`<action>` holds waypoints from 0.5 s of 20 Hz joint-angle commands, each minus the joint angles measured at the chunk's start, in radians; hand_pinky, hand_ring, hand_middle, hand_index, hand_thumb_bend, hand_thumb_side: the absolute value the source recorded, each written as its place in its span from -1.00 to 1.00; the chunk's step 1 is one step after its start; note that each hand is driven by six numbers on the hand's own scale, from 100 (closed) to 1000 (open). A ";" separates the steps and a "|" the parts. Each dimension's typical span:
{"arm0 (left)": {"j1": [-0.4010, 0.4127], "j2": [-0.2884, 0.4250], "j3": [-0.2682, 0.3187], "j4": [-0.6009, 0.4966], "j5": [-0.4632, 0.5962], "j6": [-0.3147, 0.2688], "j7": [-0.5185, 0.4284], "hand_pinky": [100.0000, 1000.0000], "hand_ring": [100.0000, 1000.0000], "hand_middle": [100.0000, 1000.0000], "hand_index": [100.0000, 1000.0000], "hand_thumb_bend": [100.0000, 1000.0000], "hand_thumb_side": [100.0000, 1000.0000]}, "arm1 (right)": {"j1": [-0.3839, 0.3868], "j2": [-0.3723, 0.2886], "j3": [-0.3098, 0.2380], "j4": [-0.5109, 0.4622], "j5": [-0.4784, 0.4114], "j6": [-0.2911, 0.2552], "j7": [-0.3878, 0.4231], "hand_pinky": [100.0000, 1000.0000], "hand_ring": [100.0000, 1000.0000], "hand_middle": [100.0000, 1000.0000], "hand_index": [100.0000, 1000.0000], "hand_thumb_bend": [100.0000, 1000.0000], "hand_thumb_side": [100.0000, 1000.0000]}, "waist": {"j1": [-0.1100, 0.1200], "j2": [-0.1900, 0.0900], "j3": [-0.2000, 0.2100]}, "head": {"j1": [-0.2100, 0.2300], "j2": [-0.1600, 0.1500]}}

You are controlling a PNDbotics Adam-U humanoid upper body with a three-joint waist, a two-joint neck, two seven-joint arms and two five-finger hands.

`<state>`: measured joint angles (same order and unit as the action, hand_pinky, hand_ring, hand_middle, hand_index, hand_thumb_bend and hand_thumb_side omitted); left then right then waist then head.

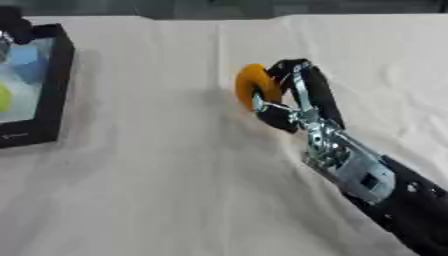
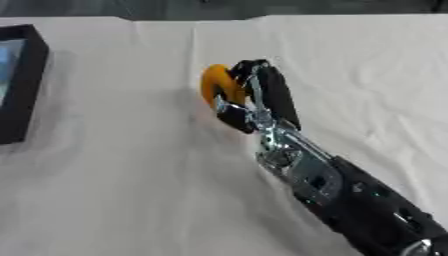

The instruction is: Pick up the objects with one hand, pass them to the other hand, and then place them into the box on the other side of the table.

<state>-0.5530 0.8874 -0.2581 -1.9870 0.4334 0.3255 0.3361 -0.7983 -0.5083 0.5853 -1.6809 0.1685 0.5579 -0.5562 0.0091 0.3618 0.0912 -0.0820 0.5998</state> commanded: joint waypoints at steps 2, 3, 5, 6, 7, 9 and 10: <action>-0.017 0.055 0.020 -0.013 0.002 0.003 -0.005 1.00 0.59 0.69 0.36 -1.00 -0.07 | -0.008 -0.031 -0.050 -0.090 0.022 0.349 -0.351 0.25 -0.10 -0.29 -0.30 -1.00 -1.00 | 0.017 -0.053 -0.003 | 0.016 0.007; -0.019 0.061 0.022 -0.013 0.003 0.005 -0.006 1.00 0.59 0.69 0.36 -1.00 -0.08 | -0.006 -0.033 -0.063 -0.108 0.020 0.349 -0.351 0.25 -0.12 -0.30 -0.31 -1.00 -1.00 | 0.020 -0.057 -0.005 | 0.019 0.009; -0.022 0.076 0.026 -0.013 0.006 0.011 -0.006 1.00 0.59 0.69 0.37 -1.00 -0.13 | 0.000 -0.034 -0.092 -0.142 0.003 0.349 -0.351 0.23 -0.15 -0.32 -0.34 -1.00 -1.00 | 0.025 -0.063 -0.009 | 0.022 0.014; -0.025 0.085 0.025 -0.013 0.006 0.015 -0.007 1.00 0.59 0.69 0.37 -1.00 -0.16 | 0.003 -0.034 -0.106 -0.157 -0.011 0.349 -0.351 0.23 -0.16 -0.33 -0.34 -1.00 -1.00 | 0.028 -0.066 -0.011 | 0.025 0.016; -0.029 0.093 0.023 -0.013 0.003 0.020 -0.010 1.00 0.59 0.69 0.37 -1.00 -0.18 | 0.005 -0.033 -0.118 -0.169 -0.026 0.349 -0.351 0.22 -0.17 -0.34 -0.35 -1.00 -1.00 | 0.030 -0.068 -0.014 | 0.027 0.018; -0.040 0.106 0.015 -0.013 -0.004 0.030 -0.020 1.00 0.59 0.68 0.37 -1.00 -0.21 | 0.011 -0.030 -0.143 -0.188 -0.058 0.349 -0.351 0.20 -0.19 -0.35 -0.36 -1.00 -1.00 | 0.033 -0.072 -0.019 | 0.031 0.020; -0.046 0.111 0.010 -0.013 -0.008 0.036 -0.026 1.00 0.59 0.68 0.37 -1.00 -0.23 | 0.014 -0.027 -0.154 -0.196 -0.074 0.349 -0.351 0.19 -0.20 -0.35 -0.37 -1.00 -1.00 | 0.034 -0.073 -0.022 | 0.034 0.021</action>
<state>-0.5821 0.9549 -0.2572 -1.9871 0.4319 0.3548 0.3148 -0.7720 -0.5185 0.4593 -1.8437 0.1126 0.5579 -0.5562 0.0294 0.3337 0.0679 -0.0537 0.6151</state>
